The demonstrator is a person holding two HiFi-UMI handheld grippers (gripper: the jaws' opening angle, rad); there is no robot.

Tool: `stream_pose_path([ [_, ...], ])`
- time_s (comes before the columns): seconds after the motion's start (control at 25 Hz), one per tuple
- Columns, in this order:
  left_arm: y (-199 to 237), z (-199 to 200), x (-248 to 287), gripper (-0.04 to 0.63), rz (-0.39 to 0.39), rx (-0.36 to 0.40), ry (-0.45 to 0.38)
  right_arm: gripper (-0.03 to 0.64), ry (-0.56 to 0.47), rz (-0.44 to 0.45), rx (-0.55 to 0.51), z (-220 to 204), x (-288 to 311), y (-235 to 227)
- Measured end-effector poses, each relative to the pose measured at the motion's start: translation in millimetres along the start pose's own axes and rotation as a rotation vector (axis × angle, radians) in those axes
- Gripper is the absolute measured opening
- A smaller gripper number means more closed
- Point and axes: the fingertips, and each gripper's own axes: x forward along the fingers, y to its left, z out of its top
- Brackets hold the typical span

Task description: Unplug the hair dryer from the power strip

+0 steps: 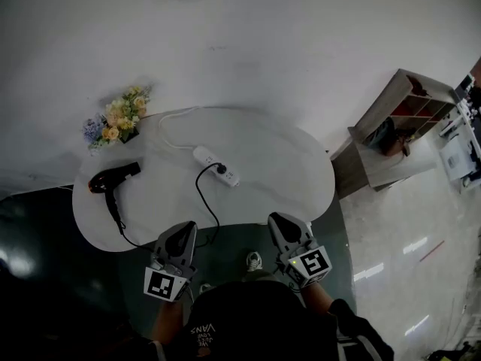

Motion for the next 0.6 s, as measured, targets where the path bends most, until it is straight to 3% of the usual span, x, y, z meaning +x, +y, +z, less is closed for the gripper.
stream_pose_path([
  [0.28,2.2,-20.6,36.3,0.017,0.130,-0.005,0.051,0.046,0.023,0.164,-0.011,3.6,29.1,-28.6],
  [0.6,29.3,-37.7,63.7,0.017,0.112,0.034,0.111,0.046,0.055,0.187,0.034,-6.3,60.7,-41.7],
])
